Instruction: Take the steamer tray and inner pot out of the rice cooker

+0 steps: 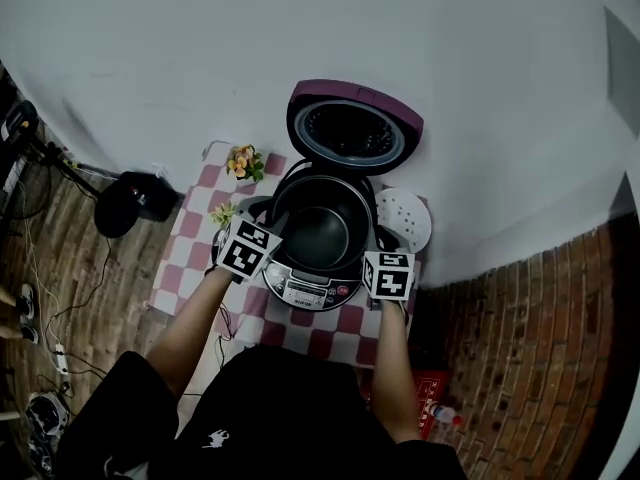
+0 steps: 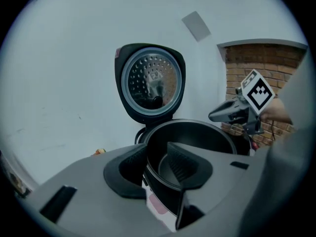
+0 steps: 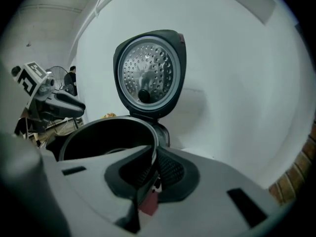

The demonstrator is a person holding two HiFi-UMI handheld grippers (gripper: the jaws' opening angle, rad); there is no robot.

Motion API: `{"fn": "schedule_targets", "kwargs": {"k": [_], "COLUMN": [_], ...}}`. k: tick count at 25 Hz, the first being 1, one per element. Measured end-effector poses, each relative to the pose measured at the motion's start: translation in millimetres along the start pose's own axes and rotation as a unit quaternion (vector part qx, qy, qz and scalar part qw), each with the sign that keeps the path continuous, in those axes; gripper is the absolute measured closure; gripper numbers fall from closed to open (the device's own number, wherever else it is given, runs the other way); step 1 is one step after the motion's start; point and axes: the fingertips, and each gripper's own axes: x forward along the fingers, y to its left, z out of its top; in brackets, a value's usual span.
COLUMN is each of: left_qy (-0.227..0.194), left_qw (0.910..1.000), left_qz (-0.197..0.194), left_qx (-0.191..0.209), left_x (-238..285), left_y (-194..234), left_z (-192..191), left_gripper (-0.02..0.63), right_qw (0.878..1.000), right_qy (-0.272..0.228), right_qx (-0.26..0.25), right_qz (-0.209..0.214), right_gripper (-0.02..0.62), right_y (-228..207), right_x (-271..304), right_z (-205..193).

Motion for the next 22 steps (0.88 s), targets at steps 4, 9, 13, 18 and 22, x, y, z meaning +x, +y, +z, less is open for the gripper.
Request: {"fn": "schedule_targets", "kwargs": {"k": [4, 9, 13, 18, 22], "left_qy": [0.019, 0.049, 0.063, 0.086, 0.104], "left_qw": [0.9995, 0.9977, 0.9957, 0.9930, 0.9900], "left_qz": [-0.020, -0.026, -0.027, -0.025, -0.021], "left_qx": [0.015, 0.038, 0.062, 0.077, 0.092], "left_x": [20, 37, 48, 60, 68], "left_y": [2, 7, 8, 13, 13], "left_z": [-7, -15, -16, -19, -24], "left_gripper": [0.419, 0.400, 0.396, 0.376, 0.377], "right_qw": [1.000, 0.996, 0.990, 0.983, 0.975], "right_qy": [0.010, 0.032, 0.080, 0.133, 0.174], "right_qx": [-0.014, -0.073, -0.110, -0.118, -0.123], "right_qz": [-0.020, -0.041, -0.049, -0.050, -0.061], "right_gripper": [0.565, 0.526, 0.459, 0.368, 0.364], "right_y": [0, 5, 5, 0, -4], "right_x": [6, 20, 29, 44, 54], "right_z": [4, 13, 5, -7, -16]}}
